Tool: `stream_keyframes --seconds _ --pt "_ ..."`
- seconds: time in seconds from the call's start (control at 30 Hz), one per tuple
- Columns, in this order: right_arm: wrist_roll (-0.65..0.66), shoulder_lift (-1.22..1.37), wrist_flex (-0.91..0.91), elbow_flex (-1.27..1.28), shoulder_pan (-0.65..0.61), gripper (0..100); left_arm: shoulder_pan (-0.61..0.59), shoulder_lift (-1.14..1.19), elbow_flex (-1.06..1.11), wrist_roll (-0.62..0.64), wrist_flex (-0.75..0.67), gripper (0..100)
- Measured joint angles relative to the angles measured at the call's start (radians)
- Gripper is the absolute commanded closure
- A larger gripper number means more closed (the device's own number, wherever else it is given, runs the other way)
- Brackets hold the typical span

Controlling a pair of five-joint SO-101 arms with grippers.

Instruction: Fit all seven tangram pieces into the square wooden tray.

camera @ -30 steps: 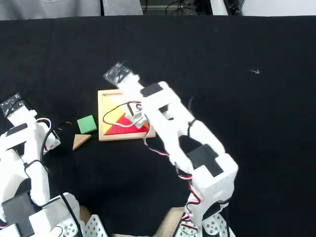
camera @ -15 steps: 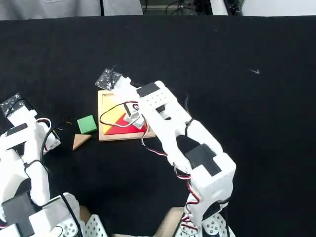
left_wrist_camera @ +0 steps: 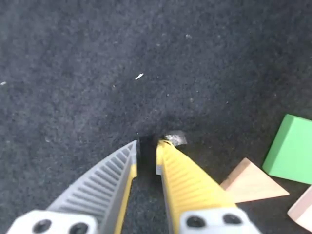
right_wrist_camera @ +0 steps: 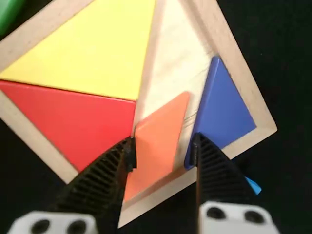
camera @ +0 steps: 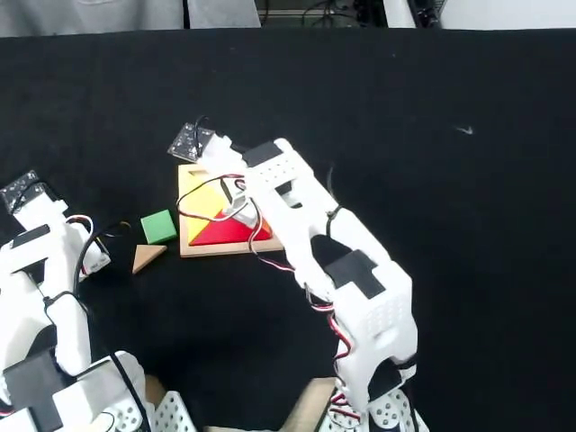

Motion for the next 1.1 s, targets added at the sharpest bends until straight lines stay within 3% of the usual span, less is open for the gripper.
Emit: stream_keyframes --seconds 1.1 --pt "0.043 0.000 0.048 -0.002 0.000 82.2 0.000 0.000 0.000 0.000 0.000 92"
